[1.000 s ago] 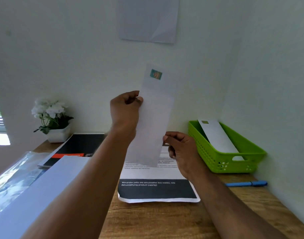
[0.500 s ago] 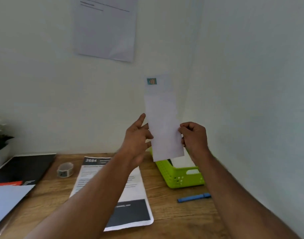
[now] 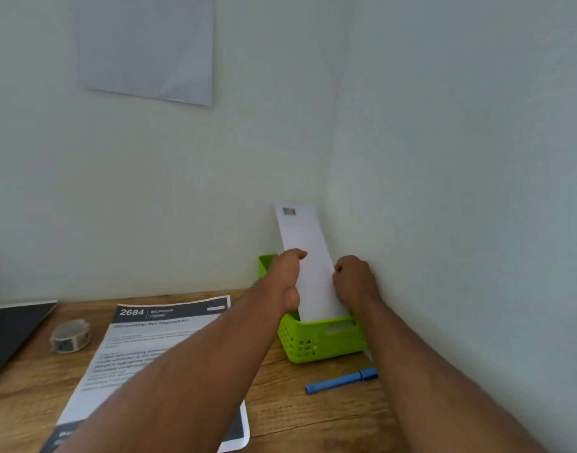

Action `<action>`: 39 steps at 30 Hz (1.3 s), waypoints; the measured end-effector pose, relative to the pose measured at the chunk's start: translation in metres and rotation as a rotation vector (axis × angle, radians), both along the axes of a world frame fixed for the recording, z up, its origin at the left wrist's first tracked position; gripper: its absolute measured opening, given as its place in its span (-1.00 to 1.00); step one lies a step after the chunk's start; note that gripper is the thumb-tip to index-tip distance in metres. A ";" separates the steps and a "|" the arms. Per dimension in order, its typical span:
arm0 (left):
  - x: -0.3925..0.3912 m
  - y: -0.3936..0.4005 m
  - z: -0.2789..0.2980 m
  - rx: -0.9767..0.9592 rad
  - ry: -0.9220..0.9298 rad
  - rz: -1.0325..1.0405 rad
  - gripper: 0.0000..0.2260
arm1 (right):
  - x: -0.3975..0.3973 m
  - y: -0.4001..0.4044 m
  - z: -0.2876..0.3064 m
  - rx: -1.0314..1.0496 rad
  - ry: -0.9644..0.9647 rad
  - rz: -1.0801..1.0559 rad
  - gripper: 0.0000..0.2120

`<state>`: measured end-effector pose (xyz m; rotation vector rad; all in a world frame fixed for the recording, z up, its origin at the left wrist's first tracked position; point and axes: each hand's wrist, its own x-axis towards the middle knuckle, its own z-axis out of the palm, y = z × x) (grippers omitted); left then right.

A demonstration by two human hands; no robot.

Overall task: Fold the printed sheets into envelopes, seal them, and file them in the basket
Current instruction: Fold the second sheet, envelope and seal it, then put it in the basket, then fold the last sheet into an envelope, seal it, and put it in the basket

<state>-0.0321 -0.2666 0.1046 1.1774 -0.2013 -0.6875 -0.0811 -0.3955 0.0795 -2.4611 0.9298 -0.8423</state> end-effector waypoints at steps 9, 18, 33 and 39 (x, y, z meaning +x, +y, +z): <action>0.001 -0.025 -0.013 0.222 0.093 -0.080 -0.37 | 0.006 0.010 -0.007 -0.299 0.413 0.058 -0.71; 0.013 -0.031 -0.022 0.081 -0.005 -0.006 -0.26 | 0.012 0.006 -0.012 -0.184 0.447 0.238 -0.66; 0.051 0.217 -0.099 1.440 -1.092 -0.128 -0.54 | 0.041 0.192 0.004 -0.109 0.211 0.584 -0.77; 0.038 0.244 -0.101 1.304 -1.096 -0.012 -0.60 | 0.062 0.246 -0.075 0.010 0.239 0.533 -0.78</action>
